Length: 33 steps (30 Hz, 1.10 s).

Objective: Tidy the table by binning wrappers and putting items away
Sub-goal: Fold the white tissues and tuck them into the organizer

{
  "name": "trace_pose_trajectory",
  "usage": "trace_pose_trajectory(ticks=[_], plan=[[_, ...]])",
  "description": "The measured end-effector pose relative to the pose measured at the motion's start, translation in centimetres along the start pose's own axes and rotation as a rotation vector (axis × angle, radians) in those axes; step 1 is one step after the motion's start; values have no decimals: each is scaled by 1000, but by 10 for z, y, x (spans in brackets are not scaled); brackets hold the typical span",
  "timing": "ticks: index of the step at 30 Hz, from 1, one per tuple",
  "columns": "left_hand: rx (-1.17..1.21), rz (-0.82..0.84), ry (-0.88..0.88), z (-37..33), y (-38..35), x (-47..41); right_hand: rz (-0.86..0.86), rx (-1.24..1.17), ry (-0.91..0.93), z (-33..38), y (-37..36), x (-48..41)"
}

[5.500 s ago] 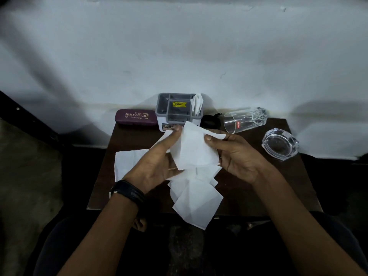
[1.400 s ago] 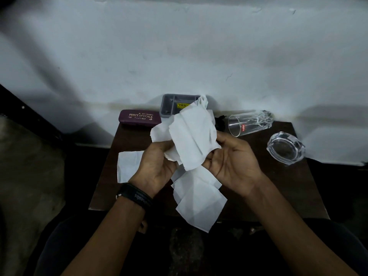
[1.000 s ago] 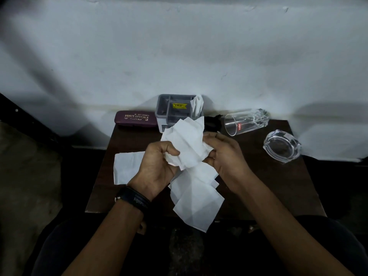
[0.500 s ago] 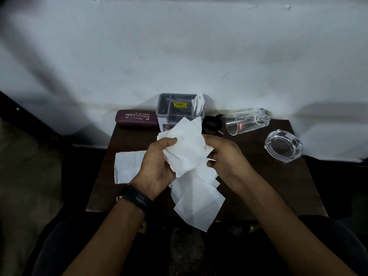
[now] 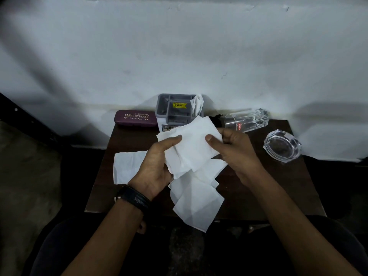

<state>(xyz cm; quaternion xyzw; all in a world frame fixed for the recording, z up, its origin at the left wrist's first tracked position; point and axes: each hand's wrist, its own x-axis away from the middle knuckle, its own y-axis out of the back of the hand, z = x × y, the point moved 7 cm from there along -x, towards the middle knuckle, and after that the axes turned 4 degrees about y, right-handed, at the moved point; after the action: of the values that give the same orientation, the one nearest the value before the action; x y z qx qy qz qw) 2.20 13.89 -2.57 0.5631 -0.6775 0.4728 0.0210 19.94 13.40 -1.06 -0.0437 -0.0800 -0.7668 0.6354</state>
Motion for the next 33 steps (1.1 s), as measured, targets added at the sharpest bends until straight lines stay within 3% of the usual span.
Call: trace_pose_trajectory(ticks=[4,10,15,21,26,30,33], plan=[[-120,-47,-95,-1,4,-1,67,-88,-91,-7,-7,0],[-173,-120,-127,-4,8,0,-29,-82,-42,-5,-3,2],[-189,-146,-140,-5,10,2,78,-126,-86,-5,-8,2],[-207,-158,-136,-5,9,2,24,-48,25,-3,-5,1],[63,17,-24,-4,-6,5,-4,-103,110,13,5,-2],[230,150,15,-4,-7,4,185,-367,31,24,-7,4],[285,242,77,3,-15,5,227,-230,46,23,-19,5]])
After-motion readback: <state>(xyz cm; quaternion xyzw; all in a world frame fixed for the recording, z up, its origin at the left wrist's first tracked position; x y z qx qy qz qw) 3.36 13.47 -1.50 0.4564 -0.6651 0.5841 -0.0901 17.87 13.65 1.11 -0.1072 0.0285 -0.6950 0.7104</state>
